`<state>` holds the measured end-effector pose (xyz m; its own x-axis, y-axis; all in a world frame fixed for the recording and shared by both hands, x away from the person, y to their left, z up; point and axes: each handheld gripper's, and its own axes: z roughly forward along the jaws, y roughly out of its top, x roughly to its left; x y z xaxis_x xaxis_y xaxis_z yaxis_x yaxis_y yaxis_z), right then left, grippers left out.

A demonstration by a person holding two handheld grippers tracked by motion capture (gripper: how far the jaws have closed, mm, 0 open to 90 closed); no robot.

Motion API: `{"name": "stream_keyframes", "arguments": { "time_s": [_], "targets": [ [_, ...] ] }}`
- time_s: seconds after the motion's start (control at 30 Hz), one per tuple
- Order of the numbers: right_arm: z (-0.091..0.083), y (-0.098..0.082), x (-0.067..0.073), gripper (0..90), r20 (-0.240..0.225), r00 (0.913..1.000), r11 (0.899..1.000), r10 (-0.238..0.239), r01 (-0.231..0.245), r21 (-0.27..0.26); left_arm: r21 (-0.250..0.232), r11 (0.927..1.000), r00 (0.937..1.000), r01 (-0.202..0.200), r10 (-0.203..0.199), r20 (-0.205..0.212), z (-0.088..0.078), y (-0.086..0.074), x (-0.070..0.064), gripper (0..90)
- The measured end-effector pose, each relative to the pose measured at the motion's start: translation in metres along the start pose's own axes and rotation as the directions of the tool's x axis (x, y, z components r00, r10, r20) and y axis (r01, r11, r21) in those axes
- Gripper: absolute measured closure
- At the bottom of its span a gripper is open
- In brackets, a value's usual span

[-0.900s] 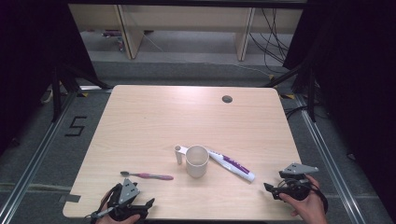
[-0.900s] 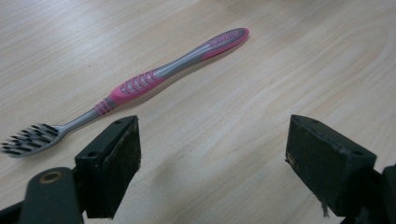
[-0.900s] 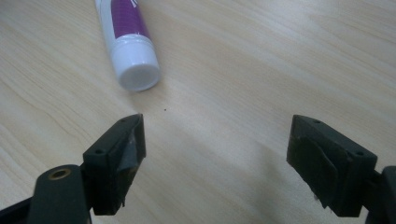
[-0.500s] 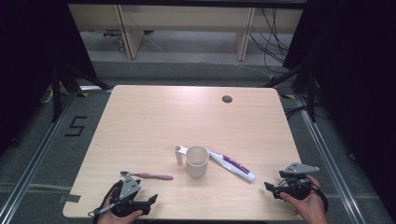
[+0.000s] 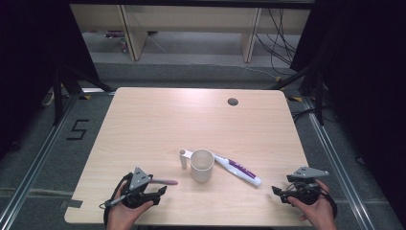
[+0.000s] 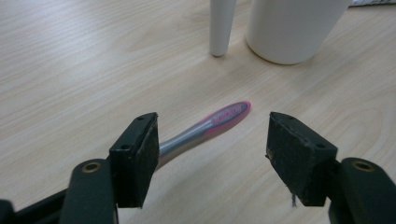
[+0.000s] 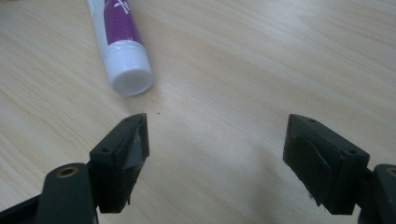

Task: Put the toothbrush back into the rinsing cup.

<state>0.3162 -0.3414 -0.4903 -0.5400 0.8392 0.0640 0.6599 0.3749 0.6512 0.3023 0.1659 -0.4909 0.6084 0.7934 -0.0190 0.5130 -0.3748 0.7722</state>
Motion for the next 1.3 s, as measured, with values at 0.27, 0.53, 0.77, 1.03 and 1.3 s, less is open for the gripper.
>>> {"name": "stream_keyframes", "arguments": {
  "time_s": [0.27, 0.53, 0.77, 1.03, 1.3],
  "targets": [
    [0.001, -0.001, 0.004, 23.6, 0.013, 0.9998, 1.0, 0.016, -0.016, -0.019, -0.025, 0.9992, 0.9993, -0.03, 0.03, 0.024, 0.011, 0.015, -0.001, 56.4],
    [0.0, 0.0, 0.004, 23.9, -0.003, 0.9999, 1.0, 0.015, -0.015, 0.001, -0.015, 0.9968, 0.9956, -0.079, 0.08, 0.05, 0.023, 0.023, -0.004, 83.3],
    [0.001, 0.0, 0.004, 24.1, 0.002, 1.0, 1.0, 0.002, -0.002, -0.006, 0.018, 0.9959, 0.9944, -0.089, 0.088, 0.059, 0.037, 0.024, -0.005, 87.1],
    [0.001, 0.0, 0.005, 24.3, 0.0, 0.9999, 1.0, -0.011, 0.011, -0.003, 0.059, 0.994, 0.9937, -0.092, 0.088, 0.07, 0.045, 0.024, -0.002, 87.9],
    [0.002, 0.001, 0.005, 24.4, -0.012, 0.9999, 1.0, -0.002, 0.002, -0.006, 0.093, 0.9897, 0.9911, -0.108, 0.1, 0.087, 0.047, 0.019, -0.004, 88.8]
  ]
}}
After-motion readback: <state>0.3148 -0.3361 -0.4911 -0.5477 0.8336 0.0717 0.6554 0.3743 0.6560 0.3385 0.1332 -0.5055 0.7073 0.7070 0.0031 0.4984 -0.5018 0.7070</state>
